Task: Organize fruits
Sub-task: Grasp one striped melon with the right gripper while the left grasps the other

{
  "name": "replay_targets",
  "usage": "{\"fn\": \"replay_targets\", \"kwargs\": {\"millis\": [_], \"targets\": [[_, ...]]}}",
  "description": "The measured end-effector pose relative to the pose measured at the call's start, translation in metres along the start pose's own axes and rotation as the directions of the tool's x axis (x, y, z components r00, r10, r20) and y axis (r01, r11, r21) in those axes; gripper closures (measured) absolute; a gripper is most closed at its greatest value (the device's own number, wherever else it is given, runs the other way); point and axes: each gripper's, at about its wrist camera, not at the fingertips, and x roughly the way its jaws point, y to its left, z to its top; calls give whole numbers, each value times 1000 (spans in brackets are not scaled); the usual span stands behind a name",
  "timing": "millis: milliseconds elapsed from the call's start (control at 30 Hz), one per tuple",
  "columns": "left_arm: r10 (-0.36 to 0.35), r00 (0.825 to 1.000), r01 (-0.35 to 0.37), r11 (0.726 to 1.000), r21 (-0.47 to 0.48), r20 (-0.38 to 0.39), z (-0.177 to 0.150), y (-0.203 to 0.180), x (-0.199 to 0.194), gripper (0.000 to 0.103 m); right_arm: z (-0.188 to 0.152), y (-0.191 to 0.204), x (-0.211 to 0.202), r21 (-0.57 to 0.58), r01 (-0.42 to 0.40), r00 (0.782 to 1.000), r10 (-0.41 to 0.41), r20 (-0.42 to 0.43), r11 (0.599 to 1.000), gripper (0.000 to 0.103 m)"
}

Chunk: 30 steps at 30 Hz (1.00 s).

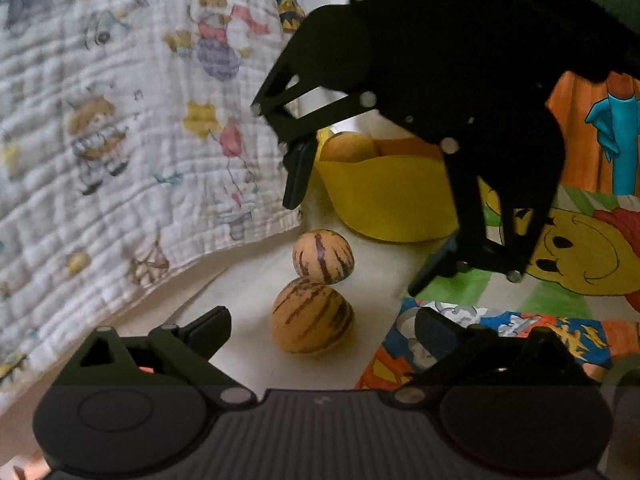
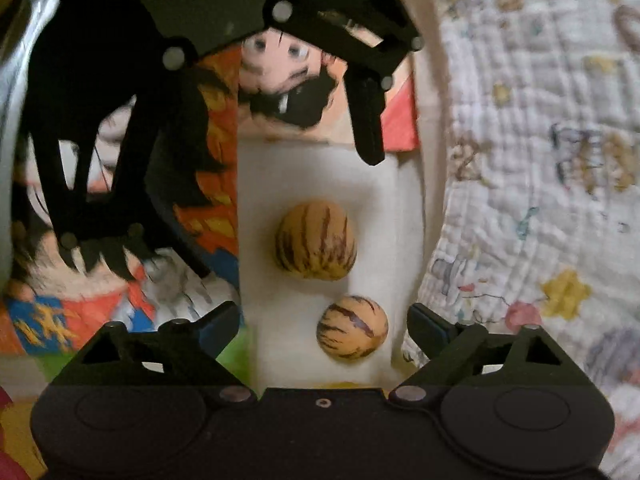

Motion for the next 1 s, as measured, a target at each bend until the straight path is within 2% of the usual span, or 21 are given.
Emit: {"fn": "replay_targets", "kwargs": {"millis": [133, 300, 367, 567, 700, 767, 900, 1000], "targets": [[-11, 1000, 11, 999, -39, -12, 2, 7, 18, 11, 1, -15, 16, -19, -47, 996, 46, -78, 999, 19], [-28, 999, 25, 993, -117, -20, 3, 15, 33, 18, 2, -43, 30, 55, -120, 983, 126, -135, 991, 23], [-25, 999, 21, 991, -131, -29, 4, 17, 37, 25, 2, -49, 35, 70, -133, 980, 142, -143, 989, 26], [-18, 997, 5, 986, -169, -80, -1, 25, 55, 36, -1, -61, 53, 118, -157, 971, 175, -160, 981, 29], [-34, 997, 16, 973, -229, -75, -2, 30, 55, 38, -2, -69, 63, 177, -181, 966, 209, -153, 967, 30], [-40, 996, 22, 972, -235, -73, -3, 32, 54, 42, -2, -74, 68, 190, -180, 966, 210, -153, 965, 32], [-39, 997, 20, 971, -238, -74, -4, 33, 55, 43, -6, -86, 82, 222, -180, 967, 214, -137, 958, 40], [-44, 996, 25, 968, -250, -72, -4, 33, 53, 43, -6, -89, 82, 230, -175, 971, 206, -118, 957, 40]]}}
